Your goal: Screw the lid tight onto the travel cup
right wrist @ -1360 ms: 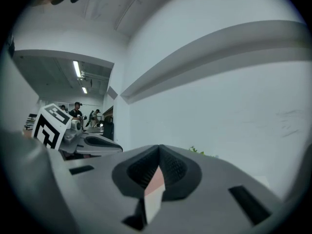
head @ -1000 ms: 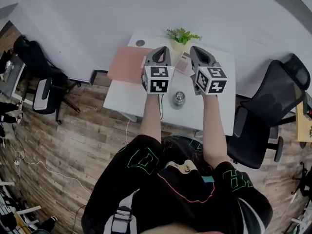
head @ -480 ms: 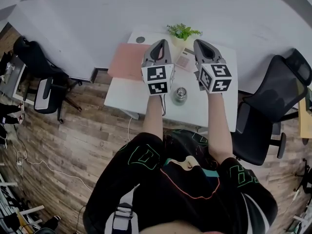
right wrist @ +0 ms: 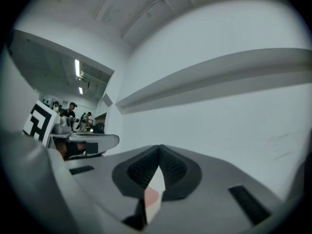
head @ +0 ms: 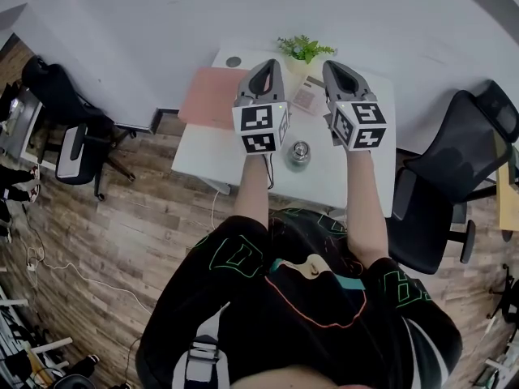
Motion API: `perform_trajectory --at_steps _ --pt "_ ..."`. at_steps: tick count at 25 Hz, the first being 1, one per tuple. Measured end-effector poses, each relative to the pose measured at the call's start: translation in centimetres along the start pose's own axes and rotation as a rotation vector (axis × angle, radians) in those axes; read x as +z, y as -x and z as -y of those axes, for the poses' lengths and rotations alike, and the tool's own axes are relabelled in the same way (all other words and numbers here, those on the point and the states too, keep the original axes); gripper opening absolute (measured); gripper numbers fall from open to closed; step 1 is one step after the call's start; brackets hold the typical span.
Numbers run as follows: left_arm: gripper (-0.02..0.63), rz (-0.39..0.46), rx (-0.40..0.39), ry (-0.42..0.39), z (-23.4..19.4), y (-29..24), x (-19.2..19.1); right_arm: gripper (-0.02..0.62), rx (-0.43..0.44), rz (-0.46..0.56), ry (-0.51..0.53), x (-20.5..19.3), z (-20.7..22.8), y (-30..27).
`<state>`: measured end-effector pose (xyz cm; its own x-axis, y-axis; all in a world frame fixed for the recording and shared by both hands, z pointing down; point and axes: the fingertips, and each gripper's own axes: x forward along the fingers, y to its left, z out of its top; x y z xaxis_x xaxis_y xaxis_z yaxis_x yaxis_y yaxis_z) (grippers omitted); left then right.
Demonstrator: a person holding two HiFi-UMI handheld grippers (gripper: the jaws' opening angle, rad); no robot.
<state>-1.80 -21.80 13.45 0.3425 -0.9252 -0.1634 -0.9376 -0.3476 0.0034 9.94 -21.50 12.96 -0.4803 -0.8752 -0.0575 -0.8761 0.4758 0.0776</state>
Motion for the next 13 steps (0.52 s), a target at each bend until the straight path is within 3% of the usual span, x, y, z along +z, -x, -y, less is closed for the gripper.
perform_trajectory --at_steps 13 --pt "0.006 -0.008 -0.033 -0.009 0.46 -0.03 0.25 0.005 -0.007 0.028 0.019 0.47 -0.87 -0.11"
